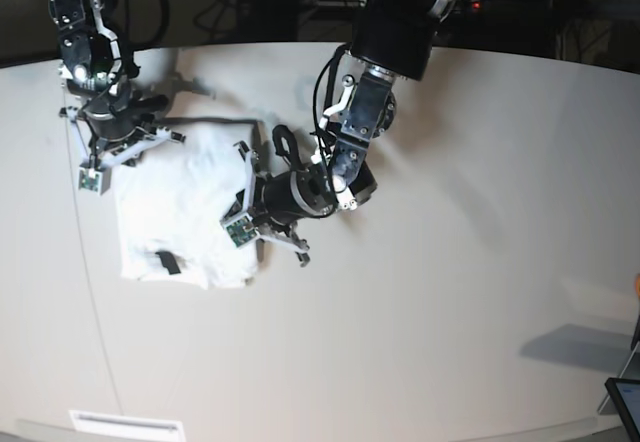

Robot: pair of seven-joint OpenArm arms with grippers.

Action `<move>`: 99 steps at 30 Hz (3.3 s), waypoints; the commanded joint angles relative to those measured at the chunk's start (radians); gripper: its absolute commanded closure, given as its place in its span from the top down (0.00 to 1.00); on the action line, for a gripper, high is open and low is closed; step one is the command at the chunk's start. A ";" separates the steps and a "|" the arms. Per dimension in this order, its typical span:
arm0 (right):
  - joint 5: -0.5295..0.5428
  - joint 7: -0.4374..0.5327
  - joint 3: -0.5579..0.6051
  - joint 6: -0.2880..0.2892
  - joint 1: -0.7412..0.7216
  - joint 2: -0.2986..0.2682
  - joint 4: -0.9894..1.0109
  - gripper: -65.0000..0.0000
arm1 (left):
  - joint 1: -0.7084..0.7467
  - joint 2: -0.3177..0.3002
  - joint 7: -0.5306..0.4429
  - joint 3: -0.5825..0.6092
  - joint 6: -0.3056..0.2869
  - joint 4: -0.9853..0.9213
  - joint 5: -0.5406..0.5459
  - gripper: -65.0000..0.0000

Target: Fold the T-shirt properly

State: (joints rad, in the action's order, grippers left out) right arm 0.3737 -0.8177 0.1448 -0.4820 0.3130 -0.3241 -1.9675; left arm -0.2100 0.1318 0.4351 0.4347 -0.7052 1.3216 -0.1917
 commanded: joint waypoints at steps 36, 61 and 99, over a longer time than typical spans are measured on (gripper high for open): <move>-0.209 0.134 -0.009 0.004 -0.004 -0.016 -0.026 0.00 | -0.216 -0.037 -0.088 -0.119 0.008 -0.032 0.021 0.00; -0.316 1.093 -0.041 0.003 0.292 -0.077 0.036 0.00 | 0.708 -0.238 -0.770 -0.244 0.273 0.527 0.011 0.00; -0.661 1.055 -0.193 0.065 0.392 0.277 1.008 0.00 | 0.766 -0.251 -1.054 -0.236 0.276 -0.574 0.010 0.00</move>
State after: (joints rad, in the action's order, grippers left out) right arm -0.2848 0.2150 -0.0479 -0.3977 0.6827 -0.0395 -0.9417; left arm 0.5312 -0.1154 -0.5953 0.1986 -0.4229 0.7391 -0.1833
